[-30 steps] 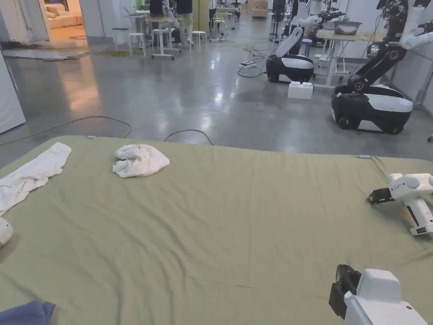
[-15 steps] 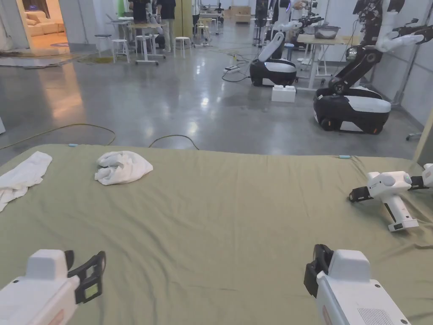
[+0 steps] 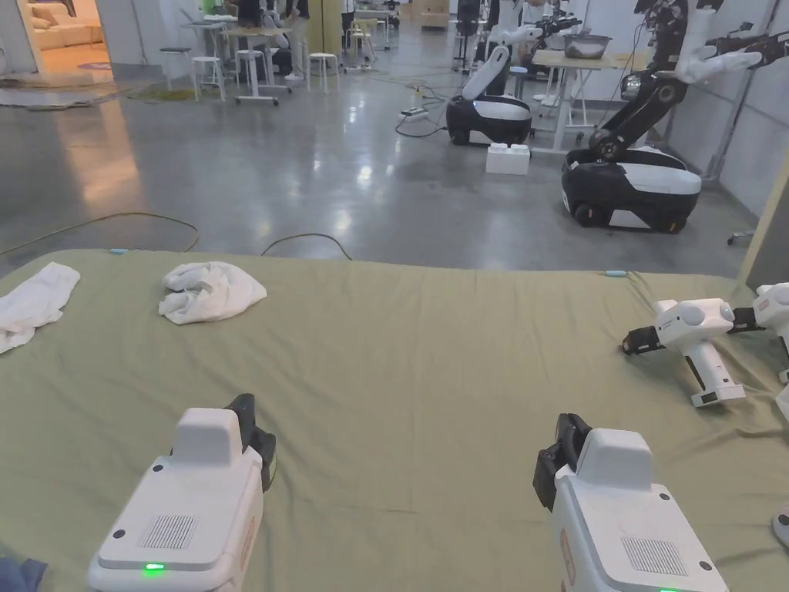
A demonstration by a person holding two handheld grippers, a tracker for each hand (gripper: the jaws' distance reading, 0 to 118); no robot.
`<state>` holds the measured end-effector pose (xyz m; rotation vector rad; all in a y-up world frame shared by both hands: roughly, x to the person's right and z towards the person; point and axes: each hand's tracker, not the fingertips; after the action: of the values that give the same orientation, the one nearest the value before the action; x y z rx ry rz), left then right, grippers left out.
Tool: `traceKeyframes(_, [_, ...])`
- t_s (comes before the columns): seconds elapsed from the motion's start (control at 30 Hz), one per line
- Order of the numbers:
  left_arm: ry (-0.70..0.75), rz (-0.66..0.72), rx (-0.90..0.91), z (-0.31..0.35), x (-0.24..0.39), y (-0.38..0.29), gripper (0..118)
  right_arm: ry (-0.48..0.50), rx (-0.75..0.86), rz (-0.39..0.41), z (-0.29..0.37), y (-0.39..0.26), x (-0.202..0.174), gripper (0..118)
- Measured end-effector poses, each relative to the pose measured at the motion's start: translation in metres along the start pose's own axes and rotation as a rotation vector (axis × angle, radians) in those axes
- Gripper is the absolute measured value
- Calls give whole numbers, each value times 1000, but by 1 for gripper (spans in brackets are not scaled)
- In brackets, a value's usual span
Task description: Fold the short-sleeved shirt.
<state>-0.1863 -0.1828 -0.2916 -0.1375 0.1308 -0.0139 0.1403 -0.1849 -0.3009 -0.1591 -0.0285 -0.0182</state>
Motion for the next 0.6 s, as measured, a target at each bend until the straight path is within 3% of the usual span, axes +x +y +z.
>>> traceKeyframes(0.13, [-4,-6,2,2,3,1,0,10,-1,47,1,-5,3,2])
traceKeyframes(0.6, [46,-4,35,12,0,5,0,-11,10,7,10,-14,0,2])
